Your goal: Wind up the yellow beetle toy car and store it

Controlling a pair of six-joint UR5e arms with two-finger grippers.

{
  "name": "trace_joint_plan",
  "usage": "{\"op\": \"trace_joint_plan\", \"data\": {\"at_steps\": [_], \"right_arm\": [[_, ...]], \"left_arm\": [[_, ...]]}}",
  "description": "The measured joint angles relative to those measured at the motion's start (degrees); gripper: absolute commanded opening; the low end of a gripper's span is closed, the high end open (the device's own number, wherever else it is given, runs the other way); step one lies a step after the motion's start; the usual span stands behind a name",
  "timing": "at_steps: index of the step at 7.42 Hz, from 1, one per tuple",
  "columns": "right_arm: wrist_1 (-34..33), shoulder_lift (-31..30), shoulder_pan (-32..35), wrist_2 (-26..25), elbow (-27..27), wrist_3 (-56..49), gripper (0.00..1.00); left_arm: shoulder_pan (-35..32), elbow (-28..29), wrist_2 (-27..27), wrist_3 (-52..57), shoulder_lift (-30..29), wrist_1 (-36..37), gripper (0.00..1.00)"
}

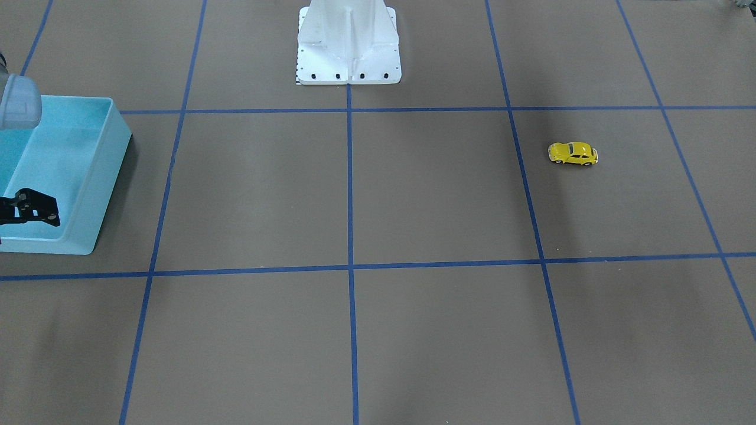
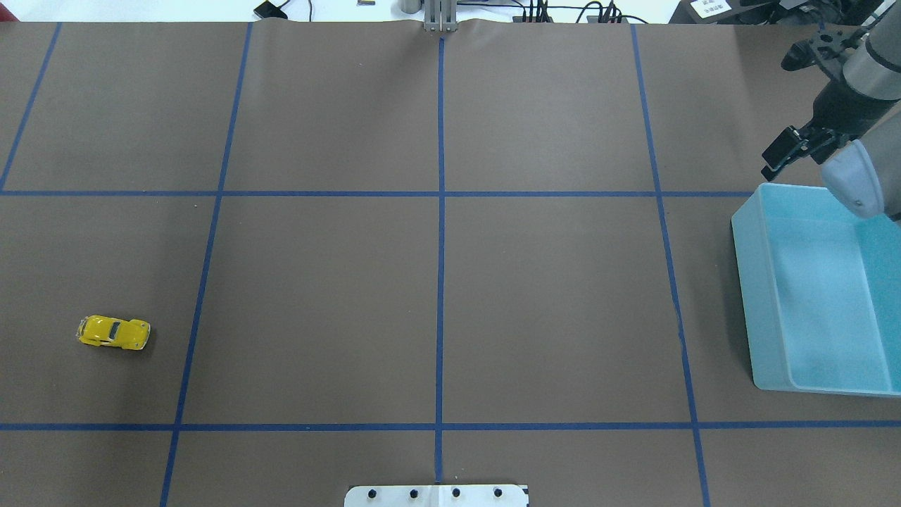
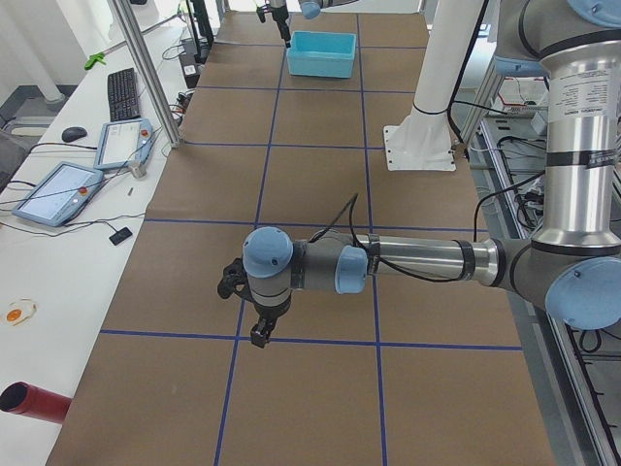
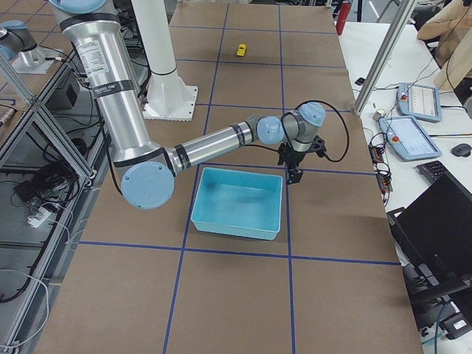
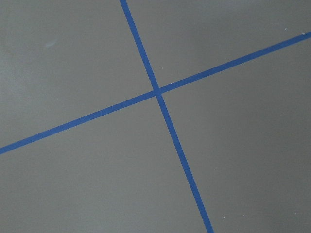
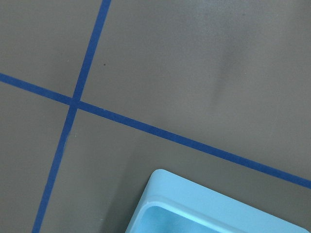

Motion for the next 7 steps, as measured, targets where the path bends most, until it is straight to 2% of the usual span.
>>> {"op": "trace_joint_plan", "data": {"at_steps": [7], "right_arm": [[0.0,0.0,0.0,0.0,0.0,0.0,1.0]], "left_arm": [[-0.5,-0.7,0.2,0.4,1.2,-0.2,1.0]]}}
